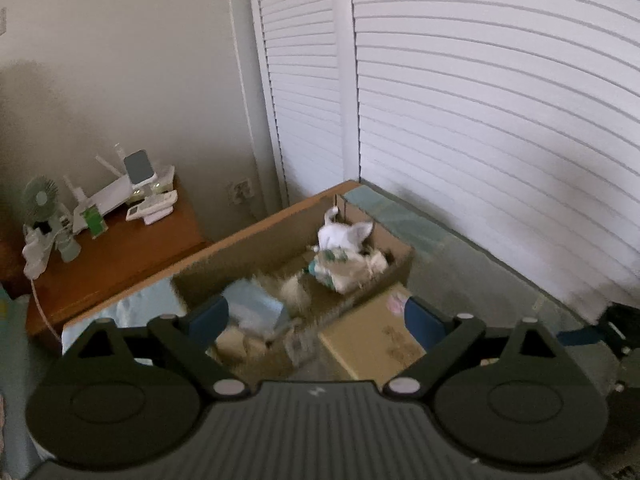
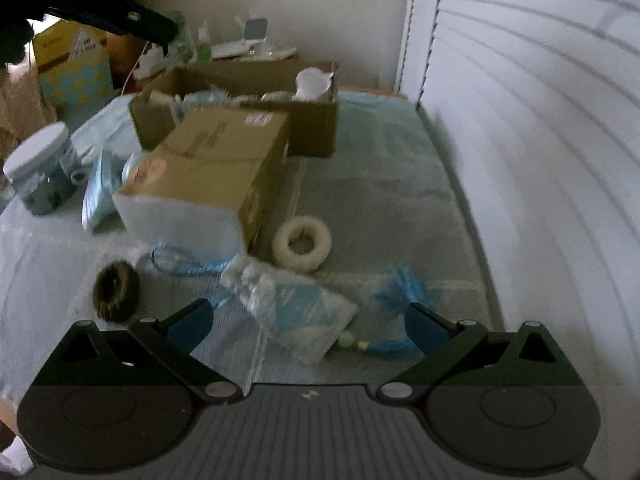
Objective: Organize soft objects
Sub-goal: 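Move the left tool to the brown scrunchie while the right tool approaches the blue-white sachet, then close the left tool on the brown scrunchie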
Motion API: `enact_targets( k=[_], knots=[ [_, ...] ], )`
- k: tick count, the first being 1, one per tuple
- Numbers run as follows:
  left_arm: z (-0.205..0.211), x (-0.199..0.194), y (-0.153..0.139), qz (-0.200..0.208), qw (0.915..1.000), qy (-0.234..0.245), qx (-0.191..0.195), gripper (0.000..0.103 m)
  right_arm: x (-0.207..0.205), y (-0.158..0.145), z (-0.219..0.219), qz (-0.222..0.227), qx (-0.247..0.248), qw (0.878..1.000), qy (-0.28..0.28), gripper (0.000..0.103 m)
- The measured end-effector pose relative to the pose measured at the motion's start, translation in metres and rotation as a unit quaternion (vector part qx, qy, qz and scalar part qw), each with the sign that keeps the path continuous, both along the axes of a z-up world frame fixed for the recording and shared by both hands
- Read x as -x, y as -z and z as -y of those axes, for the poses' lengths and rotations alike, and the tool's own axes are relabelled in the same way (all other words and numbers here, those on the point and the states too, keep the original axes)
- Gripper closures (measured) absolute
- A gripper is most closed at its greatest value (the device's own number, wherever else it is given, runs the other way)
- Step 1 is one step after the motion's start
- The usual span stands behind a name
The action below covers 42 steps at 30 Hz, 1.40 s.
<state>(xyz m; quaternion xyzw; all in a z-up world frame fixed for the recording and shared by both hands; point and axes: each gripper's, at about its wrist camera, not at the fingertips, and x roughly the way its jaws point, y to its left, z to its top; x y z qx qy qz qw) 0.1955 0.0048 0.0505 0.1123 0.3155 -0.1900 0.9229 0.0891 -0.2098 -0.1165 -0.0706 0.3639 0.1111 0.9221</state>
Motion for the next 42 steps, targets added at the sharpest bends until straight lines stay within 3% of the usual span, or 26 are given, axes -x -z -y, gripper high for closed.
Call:
enact_targets(
  k=[11, 24, 27, 32, 39, 42],
  knots=[
    [-0.017, 0.066, 0.04, -0.037, 0.9993, -0.002, 0.012, 0.008, -0.019, 0.018, -0.017, -0.003, 0.012, 1.0, 0.001, 0.0],
    [0.0, 0.091, 0.09, -0.086, 0.9939, 0.066, 0.017, 0.01, -0.001, 0.023, 0.002, 0.014, -0.004, 1.0, -0.017, 0.0],
    [0.006, 0.09, 0.101, -0.096, 0.9922, 0.079, 0.012, 0.014, 0.002, 0.024, 0.004, 0.018, -0.005, 1.0, -0.016, 0.0],
    [0.013, 0.088, 0.115, -0.109, 0.9903, 0.087, 0.008, 0.039, 0.007, 0.026, 0.005, 0.027, -0.007, 1.0, -0.014, 0.0],
    [0.018, 0.09, 0.122, -0.101, 0.99, 0.098, 0.002, 0.044, 0.009, 0.027, 0.005, 0.031, -0.007, 0.999, -0.015, 0.0],
    [0.019, 0.091, 0.121, -0.096, 0.9904, 0.1, 0.003, 0.051, 0.009, 0.027, 0.005, 0.032, -0.007, 0.999, -0.015, 0.0]
  ],
)
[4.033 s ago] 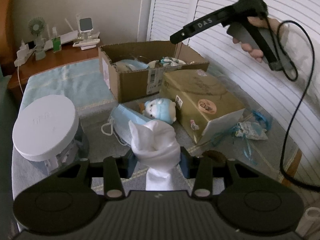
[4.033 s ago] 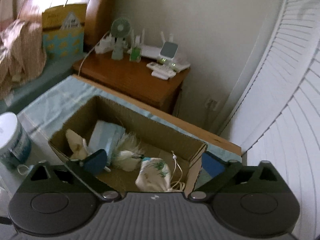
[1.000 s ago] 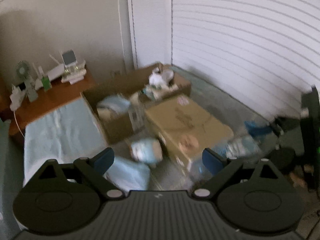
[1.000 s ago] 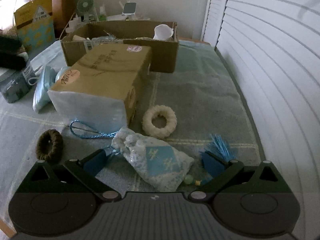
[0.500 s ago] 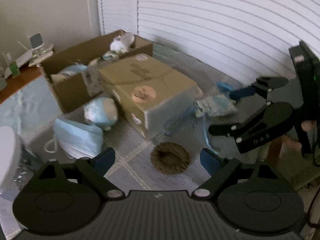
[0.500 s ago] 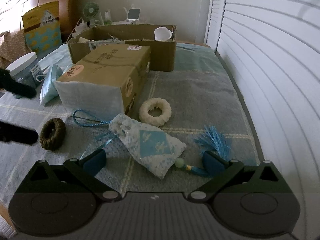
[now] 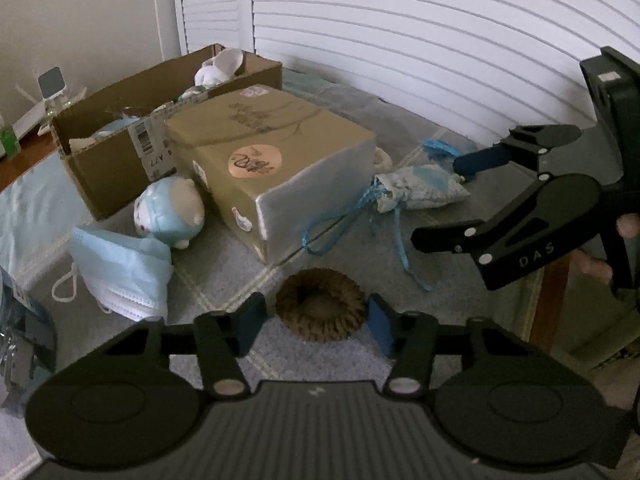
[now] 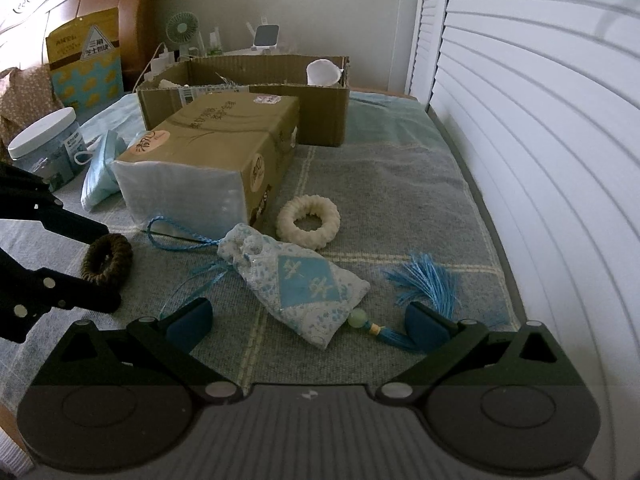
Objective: Organize soft objects
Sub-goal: 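Close the left tool on the brown scrunchie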
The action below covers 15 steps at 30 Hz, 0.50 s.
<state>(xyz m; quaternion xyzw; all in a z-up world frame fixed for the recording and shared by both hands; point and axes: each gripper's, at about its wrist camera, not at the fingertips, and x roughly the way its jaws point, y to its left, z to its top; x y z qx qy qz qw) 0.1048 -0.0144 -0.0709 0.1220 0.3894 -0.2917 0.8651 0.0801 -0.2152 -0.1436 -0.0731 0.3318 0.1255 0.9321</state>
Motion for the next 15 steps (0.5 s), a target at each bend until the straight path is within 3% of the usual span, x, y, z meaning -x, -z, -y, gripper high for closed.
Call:
enact_targets(
  k=[4, 15],
  knots=[
    [-0.001, 0.002, 0.0, 0.002, 1.0, -0.004, 0.005, 0.061, 0.0, 0.0, 0.0, 0.001, 0.0, 1.0, 0.002, 0.0],
    [-0.019, 0.006, -0.003, -0.002, 0.9992, -0.037, 0.016, 0.061, -0.006, -0.009, -0.011, -0.022, -0.001, 1.0, -0.002, 0.0]
  ],
)
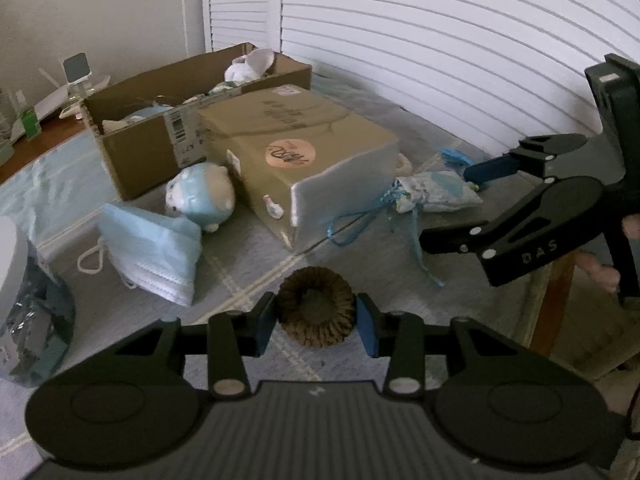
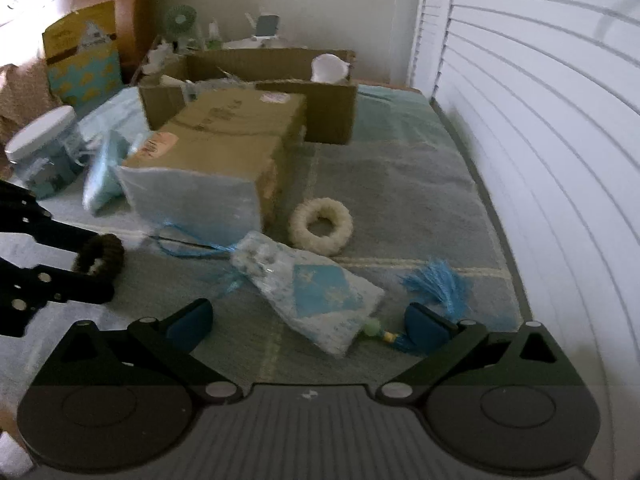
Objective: Organize soft objects
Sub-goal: 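Close the left tool on the brown scrunchie, then close the right tool on the blue-white sachet with the tassel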
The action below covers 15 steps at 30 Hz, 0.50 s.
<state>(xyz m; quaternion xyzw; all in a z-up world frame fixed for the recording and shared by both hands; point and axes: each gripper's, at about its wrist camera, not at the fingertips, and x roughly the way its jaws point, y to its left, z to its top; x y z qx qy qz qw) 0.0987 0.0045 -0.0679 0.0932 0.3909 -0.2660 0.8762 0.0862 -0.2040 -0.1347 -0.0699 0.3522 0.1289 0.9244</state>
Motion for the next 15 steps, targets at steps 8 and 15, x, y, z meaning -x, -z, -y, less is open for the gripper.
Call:
enact_targets(
  k=[8, 15],
  knots=[
    [-0.004, -0.002, 0.001, -0.002, 0.9999, -0.005, 0.01, 0.061, -0.01, -0.002, -0.007, -0.008, -0.008, 1.0, -0.005, 0.0],
    [-0.006, -0.002, 0.001, -0.002, 0.9999, -0.01, 0.012, 0.061, -0.016, -0.002, -0.024, -0.009, 0.0, 1.0, -0.028, 0.0]
  ],
)
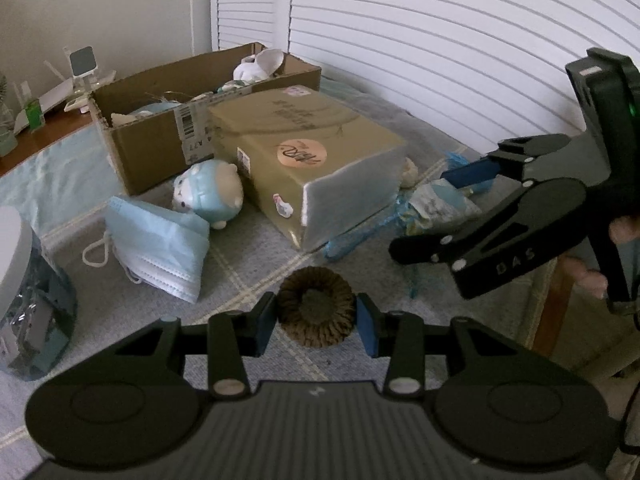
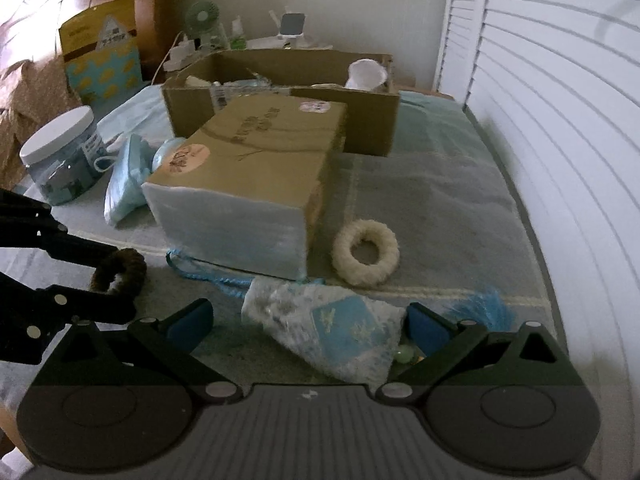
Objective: Organize soft objects
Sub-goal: 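Close the right tool on the blue-white sachet with the tassel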
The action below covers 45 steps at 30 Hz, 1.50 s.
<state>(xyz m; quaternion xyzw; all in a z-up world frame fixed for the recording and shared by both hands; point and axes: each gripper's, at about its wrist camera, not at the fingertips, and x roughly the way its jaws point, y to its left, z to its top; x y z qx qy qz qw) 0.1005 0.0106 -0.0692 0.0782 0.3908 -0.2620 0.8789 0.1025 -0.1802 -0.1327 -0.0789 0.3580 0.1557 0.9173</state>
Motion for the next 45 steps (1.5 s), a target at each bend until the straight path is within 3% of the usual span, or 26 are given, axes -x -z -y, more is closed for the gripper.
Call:
enact_targets(
  k=[8, 15, 24, 28, 31, 36, 45],
  knots=[
    [-0.001, -0.001, 0.0, -0.003, 1.0, -0.001, 0.0, 0.061, 0.002, 0.0, -0.003, -0.004, 0.006, 1.0, -0.007, 0.004],
    [-0.001, -0.002, 0.0, -0.005, 1.0, 0.0, -0.001, 0.061, 0.006, -0.003, -0.002, 0.0, 0.018, 1.0, -0.002, 0.021],
    [-0.002, 0.0, -0.007, -0.005, 0.9999, 0.005, -0.008, 0.061, 0.016, -0.012, -0.002, 0.007, 0.036, 0.999, -0.008, 0.031],
    [-0.003, 0.003, -0.011, 0.002, 0.9999, 0.006, -0.01, 0.061, 0.018, -0.015, 0.0, 0.003, 0.037, 0.999, -0.015, 0.029],
    [-0.004, 0.004, -0.011, 0.001, 1.0, 0.005, -0.008, 0.061, 0.021, -0.015, 0.004, -0.001, 0.024, 1.0, -0.008, 0.017],
    [-0.002, 0.005, -0.009, -0.002, 0.9999, 0.007, -0.008, 0.061, 0.031, -0.02, 0.016, -0.005, 0.005, 1.0, -0.007, 0.007],
    [-0.003, 0.003, -0.007, -0.003, 1.0, 0.006, -0.004, 0.061, 0.03, -0.009, 0.012, -0.044, -0.001, 0.999, -0.017, 0.007]
  ],
)
